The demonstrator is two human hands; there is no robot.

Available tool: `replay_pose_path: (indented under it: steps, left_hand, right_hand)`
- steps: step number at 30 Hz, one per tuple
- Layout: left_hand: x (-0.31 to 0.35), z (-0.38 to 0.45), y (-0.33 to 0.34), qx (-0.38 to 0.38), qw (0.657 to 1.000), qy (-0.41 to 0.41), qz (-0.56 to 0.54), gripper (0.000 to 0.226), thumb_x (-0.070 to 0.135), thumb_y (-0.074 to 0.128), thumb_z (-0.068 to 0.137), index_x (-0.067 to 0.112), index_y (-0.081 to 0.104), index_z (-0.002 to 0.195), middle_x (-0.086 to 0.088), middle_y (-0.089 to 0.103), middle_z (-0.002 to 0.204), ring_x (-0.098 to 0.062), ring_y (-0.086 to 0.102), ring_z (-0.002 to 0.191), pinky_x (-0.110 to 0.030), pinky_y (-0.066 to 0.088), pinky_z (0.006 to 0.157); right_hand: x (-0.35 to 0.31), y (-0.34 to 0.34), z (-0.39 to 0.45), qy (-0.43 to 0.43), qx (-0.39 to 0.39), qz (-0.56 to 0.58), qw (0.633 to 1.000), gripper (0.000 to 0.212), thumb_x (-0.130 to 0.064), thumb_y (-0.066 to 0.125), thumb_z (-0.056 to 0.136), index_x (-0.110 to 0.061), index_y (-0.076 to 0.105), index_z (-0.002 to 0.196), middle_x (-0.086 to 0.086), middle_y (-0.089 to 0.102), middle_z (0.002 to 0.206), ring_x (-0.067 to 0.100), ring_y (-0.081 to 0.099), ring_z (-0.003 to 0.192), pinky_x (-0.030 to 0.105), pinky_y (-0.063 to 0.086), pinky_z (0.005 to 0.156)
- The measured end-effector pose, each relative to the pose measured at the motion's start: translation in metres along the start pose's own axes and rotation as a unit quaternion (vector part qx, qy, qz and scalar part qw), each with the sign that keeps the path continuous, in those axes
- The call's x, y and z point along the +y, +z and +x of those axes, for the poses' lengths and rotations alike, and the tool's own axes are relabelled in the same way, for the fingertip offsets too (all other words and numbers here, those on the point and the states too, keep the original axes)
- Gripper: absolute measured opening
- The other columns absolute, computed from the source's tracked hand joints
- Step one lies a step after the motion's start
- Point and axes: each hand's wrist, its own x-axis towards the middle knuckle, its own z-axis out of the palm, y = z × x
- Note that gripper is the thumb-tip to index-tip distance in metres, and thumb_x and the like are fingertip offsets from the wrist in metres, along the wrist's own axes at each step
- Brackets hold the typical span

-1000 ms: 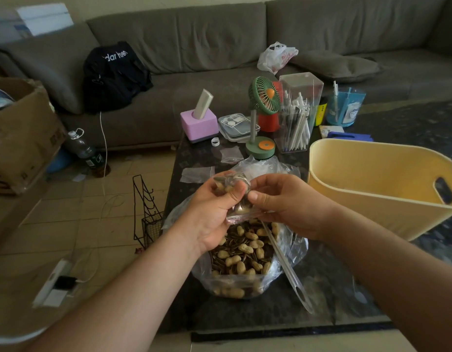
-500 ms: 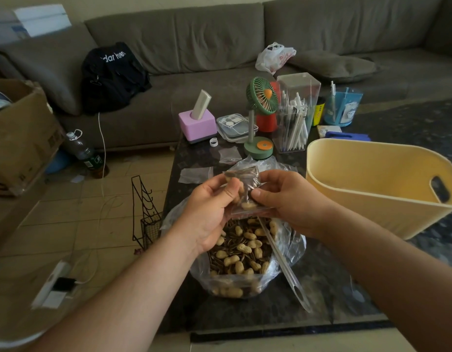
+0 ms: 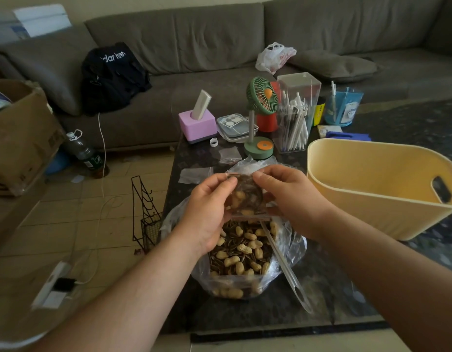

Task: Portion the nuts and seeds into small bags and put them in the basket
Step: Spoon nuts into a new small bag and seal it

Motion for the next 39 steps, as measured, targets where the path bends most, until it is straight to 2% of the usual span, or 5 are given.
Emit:
replay_pose_path:
  steps: [8, 12, 17, 32, 39]
  left_hand:
    - [0.0005, -0.0028, -0.0027, -0.075, 0.996, -0.042, -0.008, 0.041, 0.023, 0.075, 0.086, 0.009, 0.07, 0.123, -0.015, 0.08, 0.112, -0.027, 0.077, 0.103, -0.04, 0.065, 0.086]
    - [-0.0031, 0.0001, -0.004, -0.061, 0.998, -0.025, -0.003, 0.048, 0.017, 0.079, 0.076, 0.008, 0.07, 0.123, -0.012, 0.08, 0.114, -0.027, 0.078, 0.104, -0.038, 0.063, 0.086]
    - [-0.0017, -0.0001, -0.0028, -0.07, 0.996, -0.029, -0.039, 0.041, 0.021, 0.074, 0.084, 0.007, 0.072, 0.123, -0.013, 0.08, 0.115, -0.023, 0.078, 0.102, -0.03, 0.064, 0.079]
    - [0.0012, -0.0021, 0.0018, -0.036, 0.999, 0.005, -0.019, 0.034, 0.019, 0.076, 0.086, 0.008, 0.075, 0.118, -0.015, 0.079, 0.118, -0.031, 0.076, 0.112, -0.047, 0.06, 0.1]
    - [0.0054, -0.0026, 0.0054, -0.035, 0.997, -0.02, -0.061, 0.026, 0.028, 0.077, 0.085, 0.009, 0.074, 0.102, -0.007, 0.067, 0.082, -0.022, 0.071, 0.081, -0.036, 0.063, 0.072]
  right_hand:
    - [-0.0017, 0.0025, -0.0003, -0.018, 0.046, 0.026, 0.998, 0.02, -0.029, 0.062, 0.105, -0.015, 0.077, 0.104, 0.014, 0.078, 0.098, 0.027, 0.078, 0.083, 0.042, 0.066, 0.07]
    - [-0.0017, -0.002, -0.001, 0.039, -0.025, 0.043, 0.998, 0.03, -0.037, 0.068, 0.098, -0.011, 0.073, 0.112, 0.017, 0.078, 0.102, 0.032, 0.079, 0.093, 0.045, 0.066, 0.079]
    - [0.0063, -0.0041, 0.001, -0.014, -0.011, -0.055, 0.998, 0.022, -0.024, 0.071, 0.099, -0.003, 0.076, 0.094, 0.022, 0.076, 0.093, 0.03, 0.074, 0.082, 0.053, 0.061, 0.087]
    - [0.0043, 0.0, -0.0008, -0.023, -0.041, 0.003, 0.999, 0.02, -0.021, 0.07, 0.098, -0.006, 0.075, 0.109, 0.017, 0.079, 0.102, 0.035, 0.077, 0.099, 0.049, 0.063, 0.092]
    - [0.0035, 0.0014, 0.0011, -0.009, -0.022, 0.051, 0.998, 0.021, -0.02, 0.065, 0.103, -0.004, 0.073, 0.112, 0.027, 0.075, 0.107, 0.047, 0.072, 0.105, 0.063, 0.056, 0.099]
